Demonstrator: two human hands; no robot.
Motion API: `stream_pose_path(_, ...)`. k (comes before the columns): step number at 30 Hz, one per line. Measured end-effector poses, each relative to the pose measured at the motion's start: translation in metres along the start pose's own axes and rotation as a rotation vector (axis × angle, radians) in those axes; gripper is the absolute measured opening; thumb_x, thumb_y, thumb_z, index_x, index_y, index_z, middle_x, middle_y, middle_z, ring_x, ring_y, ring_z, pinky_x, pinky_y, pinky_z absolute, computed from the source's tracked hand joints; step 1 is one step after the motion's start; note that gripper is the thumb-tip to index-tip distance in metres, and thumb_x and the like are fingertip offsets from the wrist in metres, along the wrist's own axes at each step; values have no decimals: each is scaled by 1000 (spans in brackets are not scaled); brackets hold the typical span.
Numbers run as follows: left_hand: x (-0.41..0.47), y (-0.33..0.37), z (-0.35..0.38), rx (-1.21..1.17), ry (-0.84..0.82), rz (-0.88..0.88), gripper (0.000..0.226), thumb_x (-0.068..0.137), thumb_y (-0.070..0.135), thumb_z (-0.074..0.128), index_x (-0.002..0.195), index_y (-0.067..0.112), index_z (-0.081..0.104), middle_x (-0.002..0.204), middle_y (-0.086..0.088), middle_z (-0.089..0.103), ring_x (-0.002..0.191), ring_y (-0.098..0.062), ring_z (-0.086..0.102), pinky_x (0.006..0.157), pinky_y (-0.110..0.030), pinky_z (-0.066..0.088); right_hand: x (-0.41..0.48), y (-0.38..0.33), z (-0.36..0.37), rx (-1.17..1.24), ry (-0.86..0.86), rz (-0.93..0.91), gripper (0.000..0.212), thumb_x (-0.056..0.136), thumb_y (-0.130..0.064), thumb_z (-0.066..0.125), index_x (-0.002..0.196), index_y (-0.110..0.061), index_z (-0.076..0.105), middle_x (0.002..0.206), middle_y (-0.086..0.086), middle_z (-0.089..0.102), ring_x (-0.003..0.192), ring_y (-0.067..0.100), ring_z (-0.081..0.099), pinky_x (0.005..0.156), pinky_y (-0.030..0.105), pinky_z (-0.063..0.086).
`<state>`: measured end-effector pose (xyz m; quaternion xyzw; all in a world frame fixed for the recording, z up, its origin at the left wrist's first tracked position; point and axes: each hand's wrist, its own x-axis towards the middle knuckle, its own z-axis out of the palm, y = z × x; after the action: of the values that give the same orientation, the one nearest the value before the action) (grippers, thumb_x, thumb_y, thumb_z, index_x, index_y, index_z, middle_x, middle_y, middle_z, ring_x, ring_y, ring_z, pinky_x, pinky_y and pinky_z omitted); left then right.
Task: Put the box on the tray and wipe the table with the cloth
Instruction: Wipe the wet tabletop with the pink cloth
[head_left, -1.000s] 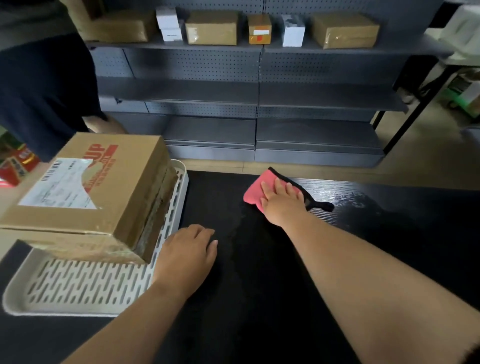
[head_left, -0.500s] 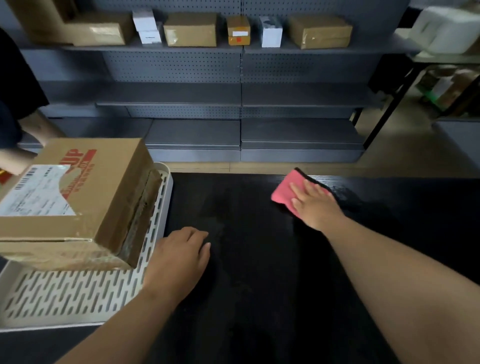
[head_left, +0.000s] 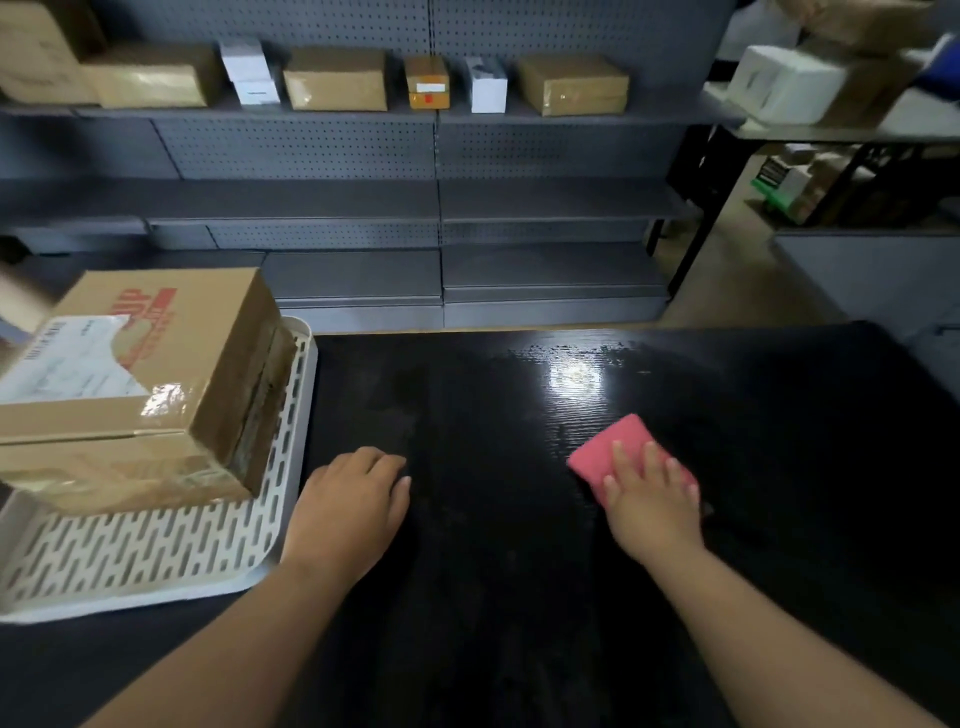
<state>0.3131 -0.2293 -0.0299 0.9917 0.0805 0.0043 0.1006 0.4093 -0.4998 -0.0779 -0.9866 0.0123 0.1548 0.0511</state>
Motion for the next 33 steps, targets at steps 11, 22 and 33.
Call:
stream_pose_path(11,-44,-32,-1,41,65,-24,26,85,29,53,100,16,69,95,-2,68,85,-24,66,72,-38,52,-15,-166,20,-71,-148,-457,54,100,-42,18,149,-36,-3,160,0,-12,146,29,-10,117,49,-5)
stream_pose_path(22,-58,-66,-22,76,62,-68,25,87,28,56,106,17,66,102,-3,68,91,-26,64,79,-42,50,-8,-211,22,-169,-143,-640,52,100,-40,19,149,-37,-1,160,1,-10,147,30,-8,116,50,-5)
stream_pose_path(33,-46,-30,-24,32,93,45,28,90,30,52,111,17,65,104,-1,65,97,-25,62,82,-39,48,-107,-57,42,-241,-68,-790,49,78,-52,35,126,-42,41,124,-9,65,108,16,66,82,39,55)
